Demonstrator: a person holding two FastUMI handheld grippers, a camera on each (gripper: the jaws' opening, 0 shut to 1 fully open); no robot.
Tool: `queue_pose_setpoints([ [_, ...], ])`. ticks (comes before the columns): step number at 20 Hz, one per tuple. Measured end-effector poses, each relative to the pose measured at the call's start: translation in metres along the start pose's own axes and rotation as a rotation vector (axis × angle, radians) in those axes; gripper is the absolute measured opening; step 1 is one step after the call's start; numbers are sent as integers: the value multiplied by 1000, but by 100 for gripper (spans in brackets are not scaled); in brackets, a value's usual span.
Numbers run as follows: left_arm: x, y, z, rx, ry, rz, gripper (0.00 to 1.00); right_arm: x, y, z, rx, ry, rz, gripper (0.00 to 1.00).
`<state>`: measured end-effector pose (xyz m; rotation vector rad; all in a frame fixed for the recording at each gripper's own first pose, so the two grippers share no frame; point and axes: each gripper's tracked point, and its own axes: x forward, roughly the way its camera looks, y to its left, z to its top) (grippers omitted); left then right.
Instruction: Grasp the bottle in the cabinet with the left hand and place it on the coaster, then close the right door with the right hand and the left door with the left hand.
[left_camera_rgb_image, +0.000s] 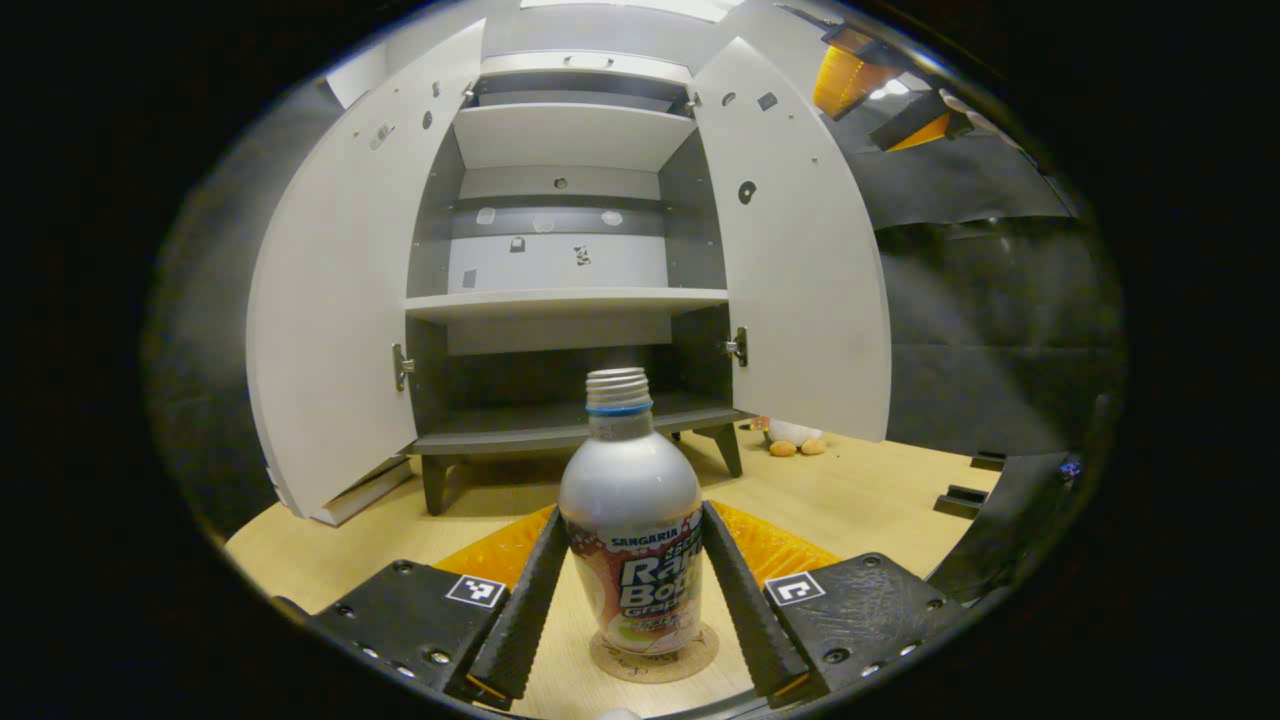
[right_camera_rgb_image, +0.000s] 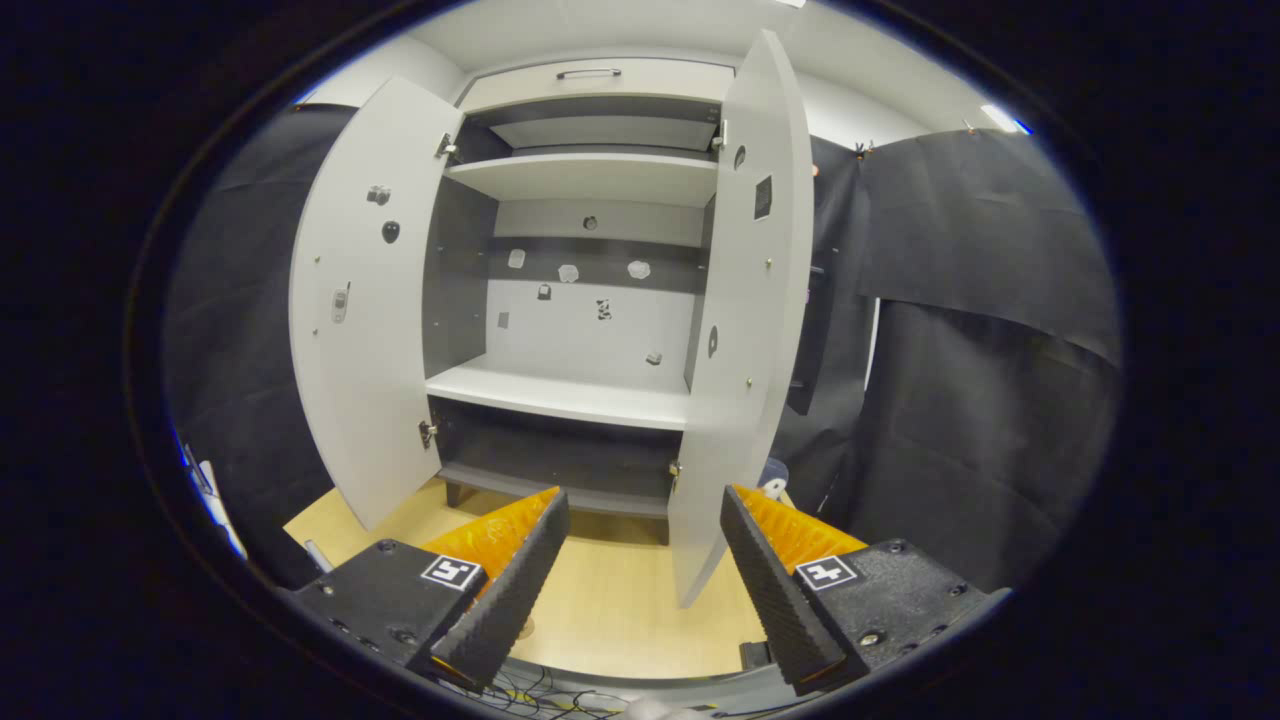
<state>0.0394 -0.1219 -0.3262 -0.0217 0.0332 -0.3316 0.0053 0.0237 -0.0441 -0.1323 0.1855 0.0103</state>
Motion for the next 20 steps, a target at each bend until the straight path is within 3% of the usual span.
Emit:
queue_pose_setpoints([
  [1,0,-1,-5,-9,5,-4,83,-1,2,-1,-6,4,3,99],
  [2,0,-1,-8,-19,-1,-5,79,-2,3,0,-10,1,5,99],
  [5,-2,-4,-14,-16,-23,-21,83,0,8,0,-27,10,14,99],
  [8,-1,-7,-19,-7,-19,-43,79,1,11,2,-34,16,19,99],
  [9,-2,-7,-21,-5,-12,-44,85,0,11,3,-37,13,19,99],
  [13,-7,-3,-19,-38,-5,-51,83,1,13,0,-49,18,21,100],
  [16,-7,8,0,-23,-26,-20,99,-1,15,-2,-44,22,23,99],
  [20,-10,16,43,-19,-81,-8,100,-3,16,-5,-48,16,20,99],
])
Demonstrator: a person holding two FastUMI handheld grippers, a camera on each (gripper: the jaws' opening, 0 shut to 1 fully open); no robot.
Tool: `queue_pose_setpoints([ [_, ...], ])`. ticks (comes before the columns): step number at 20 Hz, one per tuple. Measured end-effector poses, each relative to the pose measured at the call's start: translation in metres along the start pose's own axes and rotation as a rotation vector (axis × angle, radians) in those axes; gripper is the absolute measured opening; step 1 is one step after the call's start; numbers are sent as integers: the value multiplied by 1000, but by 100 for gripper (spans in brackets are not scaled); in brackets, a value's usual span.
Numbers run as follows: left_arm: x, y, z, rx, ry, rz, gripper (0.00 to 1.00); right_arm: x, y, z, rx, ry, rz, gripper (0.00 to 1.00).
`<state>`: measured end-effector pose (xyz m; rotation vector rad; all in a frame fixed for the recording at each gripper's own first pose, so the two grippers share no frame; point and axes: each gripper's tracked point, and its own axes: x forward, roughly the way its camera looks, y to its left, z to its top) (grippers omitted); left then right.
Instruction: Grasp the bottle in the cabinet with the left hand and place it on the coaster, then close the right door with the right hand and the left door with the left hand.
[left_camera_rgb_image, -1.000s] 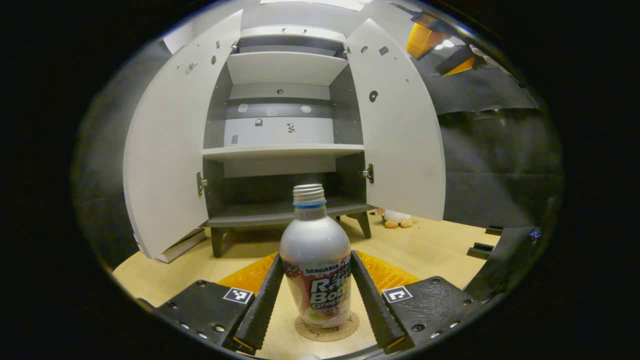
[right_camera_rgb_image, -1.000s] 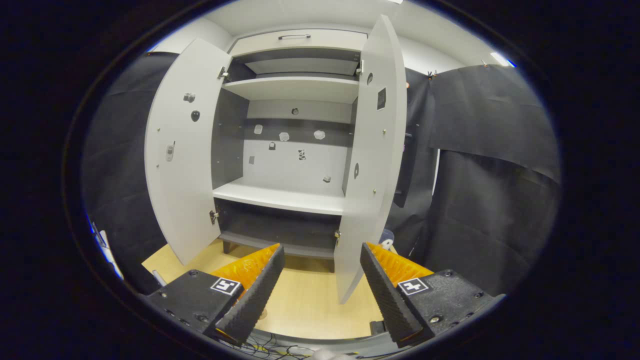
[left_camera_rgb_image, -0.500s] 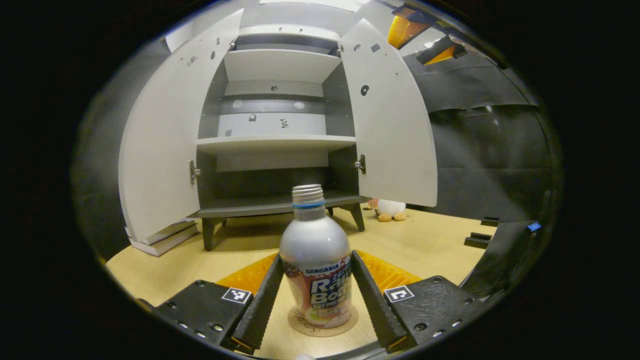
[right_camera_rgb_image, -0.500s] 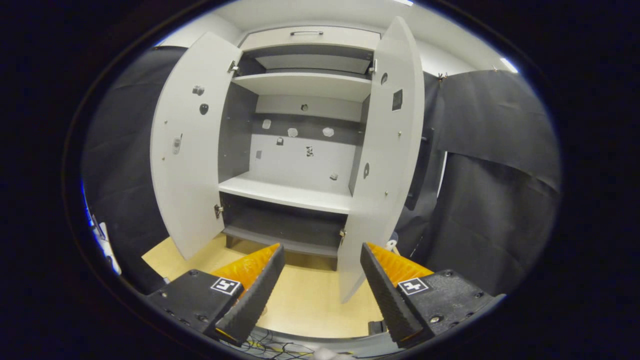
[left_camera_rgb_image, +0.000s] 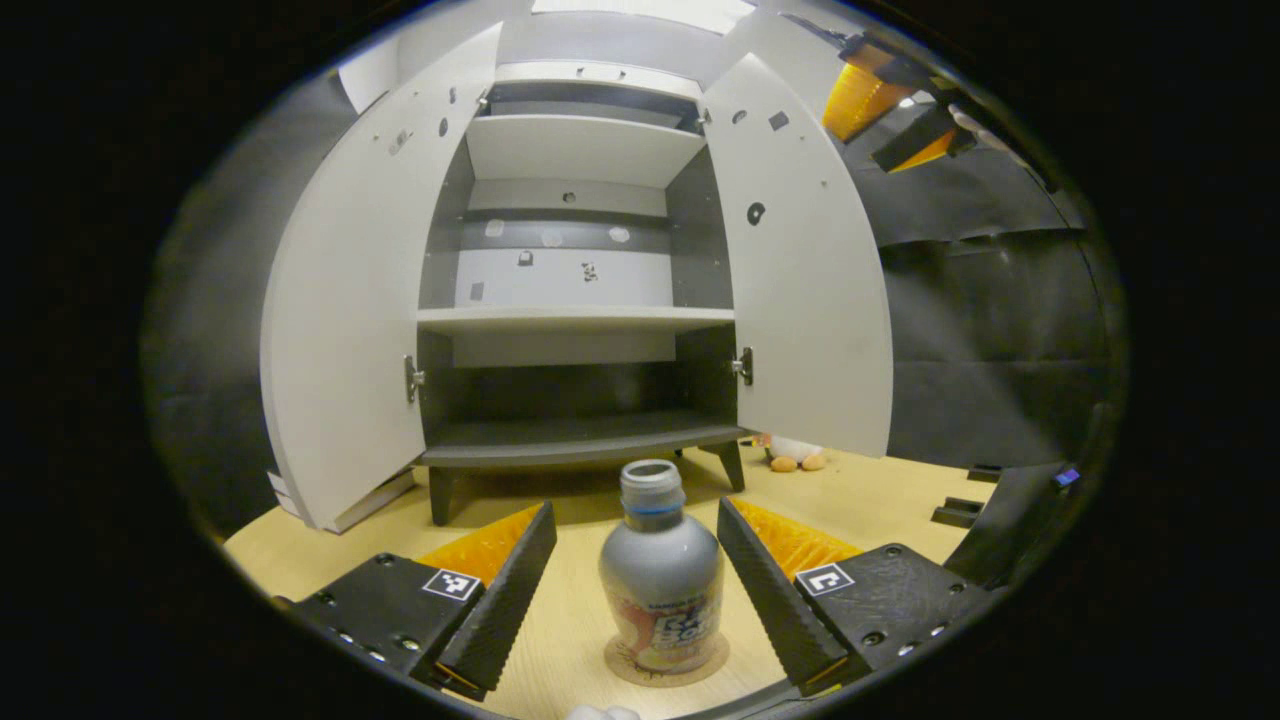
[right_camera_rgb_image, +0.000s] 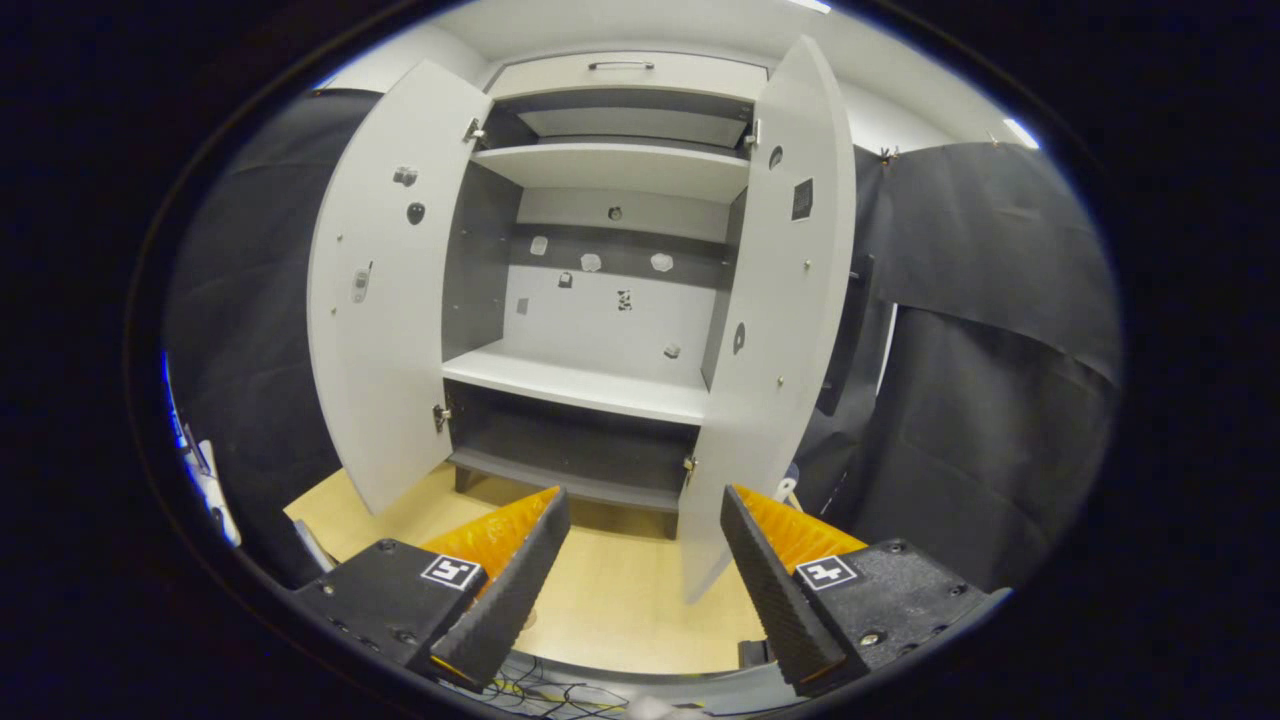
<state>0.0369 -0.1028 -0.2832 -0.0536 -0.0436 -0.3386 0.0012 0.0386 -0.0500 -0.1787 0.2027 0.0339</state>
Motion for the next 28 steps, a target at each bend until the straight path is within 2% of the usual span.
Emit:
queue_pose_setpoints([
  [6,-2,-3,88,54,-119,-14,98,-2,-2,-2,55,-25,0,99],
  [13,-10,-1,195,18,-185,-45,99,-6,-6,5,96,-81,-16,99],
  [17,-13,20,258,50,-208,-5,99,-8,-8,14,121,-125,-27,100],
  [21,-25,48,297,78,-186,52,99,-9,-10,22,154,-158,-32,100],
  [24,-41,72,315,99,-169,124,99,-11,-14,27,174,-177,-32,99],
  [28,-56,97,311,108,-94,197,99,-11,-21,33,190,-199,-33,100],
])
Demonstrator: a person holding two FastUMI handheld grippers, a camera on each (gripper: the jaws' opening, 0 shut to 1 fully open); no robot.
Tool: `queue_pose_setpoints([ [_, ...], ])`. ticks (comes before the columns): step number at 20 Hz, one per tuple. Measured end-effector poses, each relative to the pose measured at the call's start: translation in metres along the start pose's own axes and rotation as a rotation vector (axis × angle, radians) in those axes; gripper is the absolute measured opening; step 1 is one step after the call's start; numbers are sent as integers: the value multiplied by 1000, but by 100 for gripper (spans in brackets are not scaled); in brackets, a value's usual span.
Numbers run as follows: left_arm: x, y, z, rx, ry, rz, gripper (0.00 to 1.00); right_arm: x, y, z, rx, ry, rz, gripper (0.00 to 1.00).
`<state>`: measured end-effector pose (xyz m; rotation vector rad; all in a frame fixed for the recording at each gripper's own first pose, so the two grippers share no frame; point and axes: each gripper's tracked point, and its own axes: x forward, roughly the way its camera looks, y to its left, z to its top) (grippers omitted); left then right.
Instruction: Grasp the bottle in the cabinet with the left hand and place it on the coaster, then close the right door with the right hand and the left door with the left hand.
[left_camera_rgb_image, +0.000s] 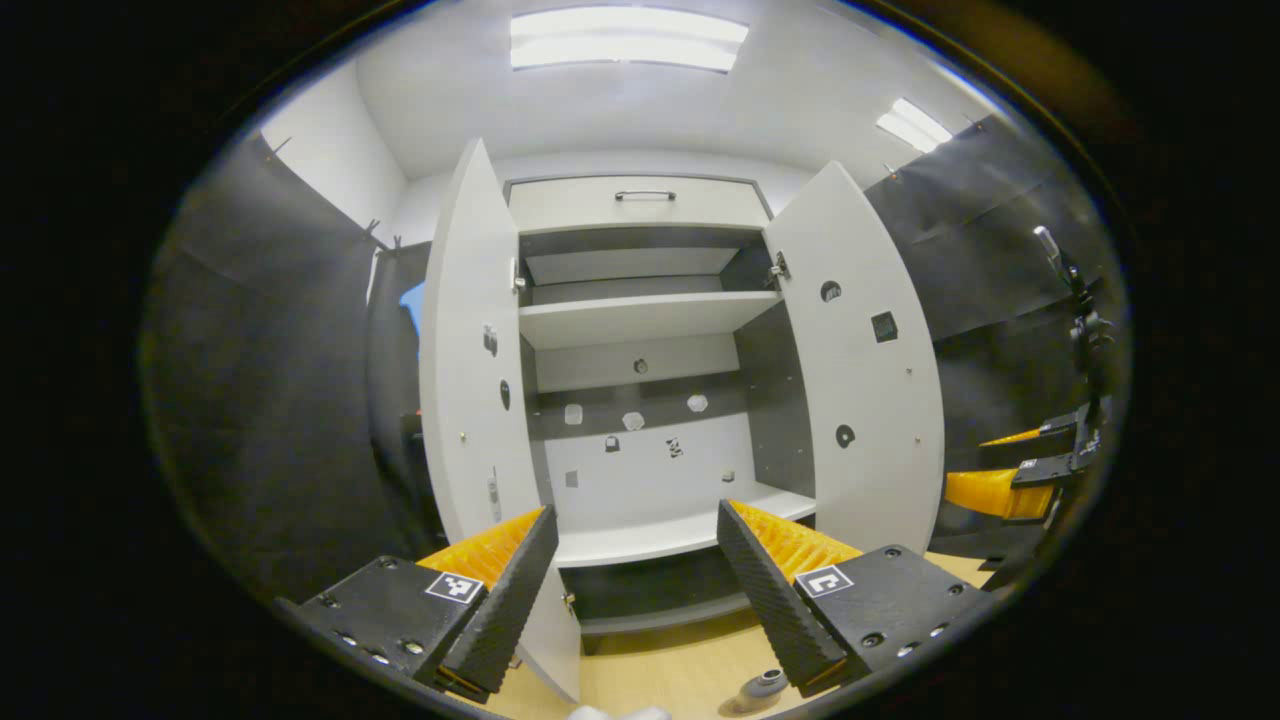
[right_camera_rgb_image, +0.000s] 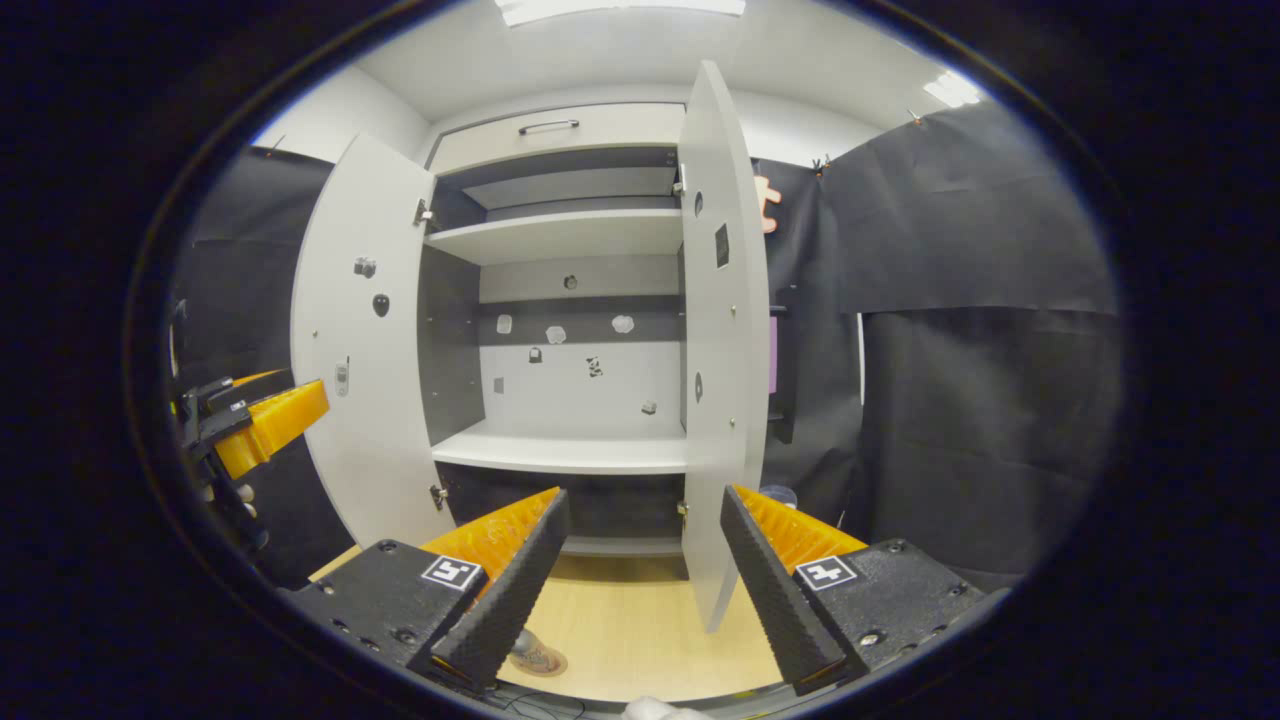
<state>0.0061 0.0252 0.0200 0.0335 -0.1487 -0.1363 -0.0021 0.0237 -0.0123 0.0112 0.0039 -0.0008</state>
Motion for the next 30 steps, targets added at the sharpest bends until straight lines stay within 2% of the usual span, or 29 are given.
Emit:
queue_pose_setpoints([
  [3,-10,6,-25,-22,100,34,98,1,-6,2,4,-12,-7,100],
  [7,-9,5,-43,-37,168,60,99,3,-30,6,33,1,-19,99],
  [16,18,-24,-53,-72,224,139,98,23,-159,33,40,-12,-114,99],
  [21,22,-36,-43,-89,207,215,98,73,-194,52,49,-14,-58,99],
  [24,21,-41,-37,-106,207,244,98,106,-193,62,54,-11,9,99],
  [26,21,-40,-33,-80,199,268,98,121,-189,68,62,-9,51,99],
  [29,24,-45,-31,-45,204,261,98,132,-178,71,72,8,113,99],
  [30,25,-46,-30,-44,203,257,98,130,-179,71,69,11,111,99],
])
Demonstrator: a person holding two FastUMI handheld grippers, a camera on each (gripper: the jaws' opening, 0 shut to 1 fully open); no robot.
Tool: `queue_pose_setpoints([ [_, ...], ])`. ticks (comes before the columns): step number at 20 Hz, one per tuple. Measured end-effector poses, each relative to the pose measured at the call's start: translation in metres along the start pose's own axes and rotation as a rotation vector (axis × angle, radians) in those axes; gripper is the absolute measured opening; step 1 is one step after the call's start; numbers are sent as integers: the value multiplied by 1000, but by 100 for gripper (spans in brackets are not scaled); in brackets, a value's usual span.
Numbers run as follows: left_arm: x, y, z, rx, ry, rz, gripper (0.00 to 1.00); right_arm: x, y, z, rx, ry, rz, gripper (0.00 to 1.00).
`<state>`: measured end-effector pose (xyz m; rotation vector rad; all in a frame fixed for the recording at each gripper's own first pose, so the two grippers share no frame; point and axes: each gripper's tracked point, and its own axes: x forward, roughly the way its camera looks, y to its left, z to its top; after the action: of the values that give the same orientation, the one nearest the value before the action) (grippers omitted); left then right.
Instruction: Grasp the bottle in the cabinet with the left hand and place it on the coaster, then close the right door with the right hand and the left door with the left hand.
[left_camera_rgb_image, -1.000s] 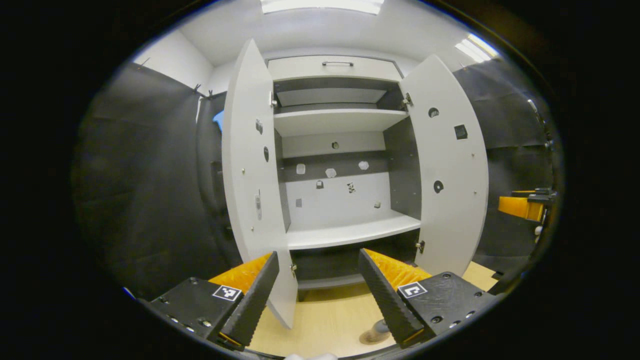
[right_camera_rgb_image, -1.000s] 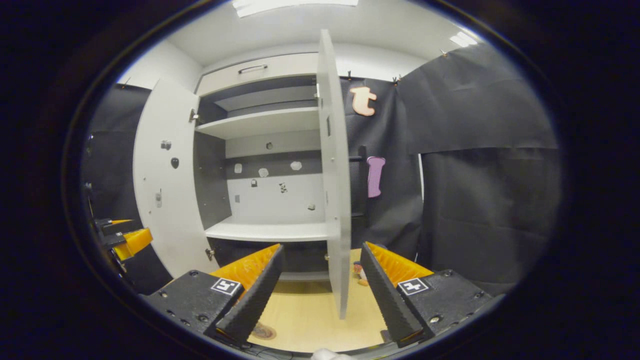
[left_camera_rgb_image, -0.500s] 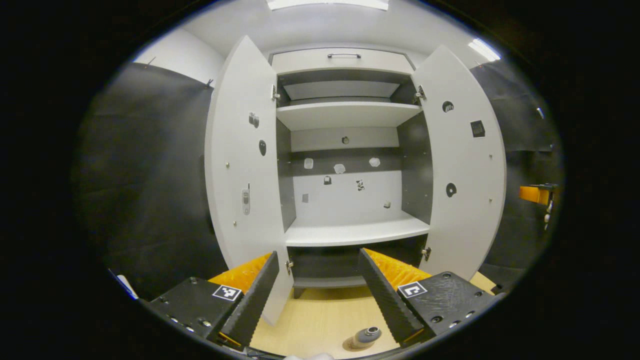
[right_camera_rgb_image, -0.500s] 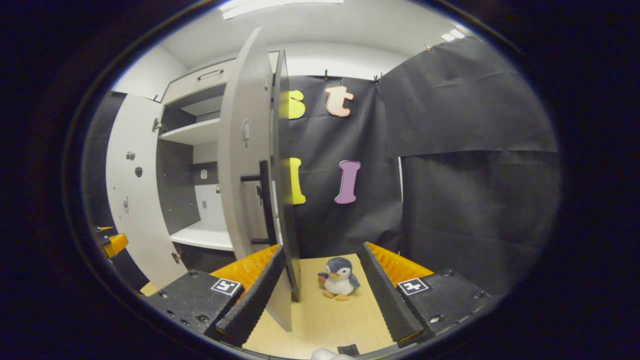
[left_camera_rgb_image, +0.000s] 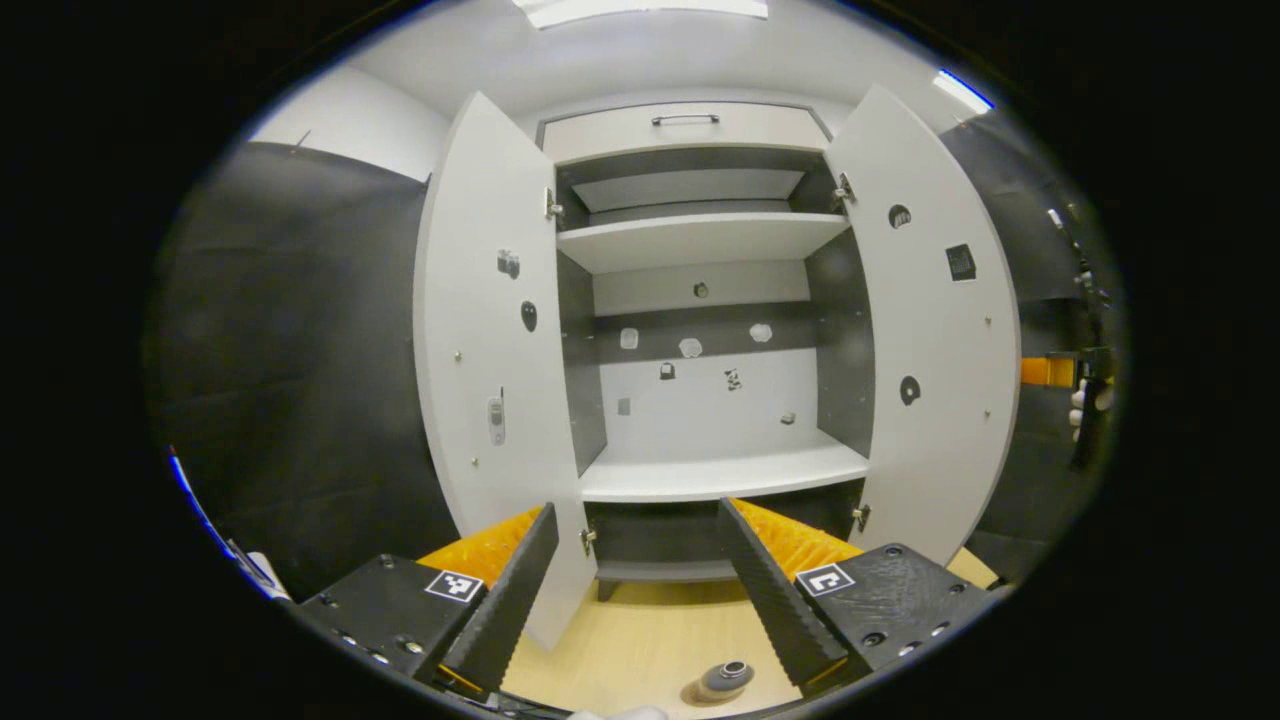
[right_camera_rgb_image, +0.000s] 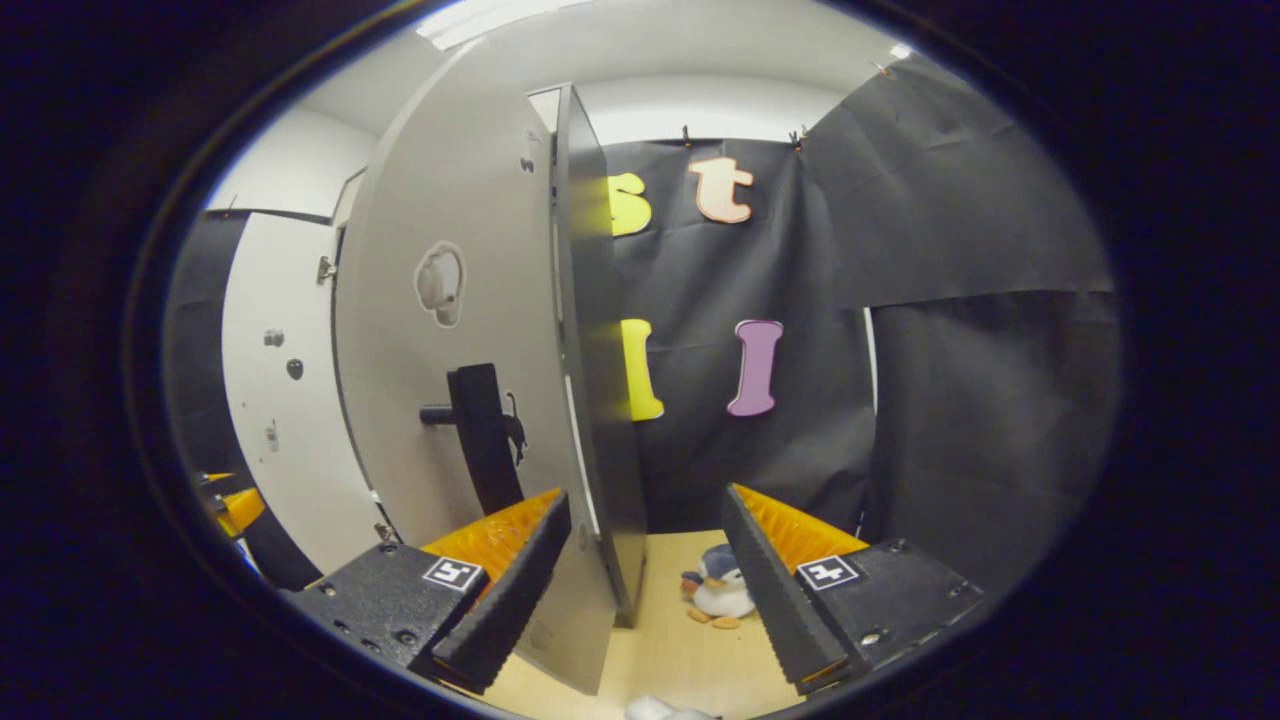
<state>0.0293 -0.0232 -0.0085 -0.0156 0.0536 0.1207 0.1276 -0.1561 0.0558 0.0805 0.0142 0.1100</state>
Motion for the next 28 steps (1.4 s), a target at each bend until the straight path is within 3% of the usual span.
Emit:
queue_pose_setpoints([
  [1,2,-2,1,-2,-1,-5,98,0,-1,-1,-11,-1,-1,95],
  [6,11,-9,-5,-16,24,-46,98,1,3,1,-76,0,-21,97],
  [13,13,2,-6,-4,25,-63,98,1,34,-2,-69,14,-16,98],
  [22,3,40,0,12,-12,-34,99,16,112,-13,-100,6,44,95],
  [26,1,55,0,6,-17,-24,98,24,163,-22,-109,14,140,98],
  [28,-2,62,2,8,-25,-14,98,21,166,-16,-121,-18,129,96],
])
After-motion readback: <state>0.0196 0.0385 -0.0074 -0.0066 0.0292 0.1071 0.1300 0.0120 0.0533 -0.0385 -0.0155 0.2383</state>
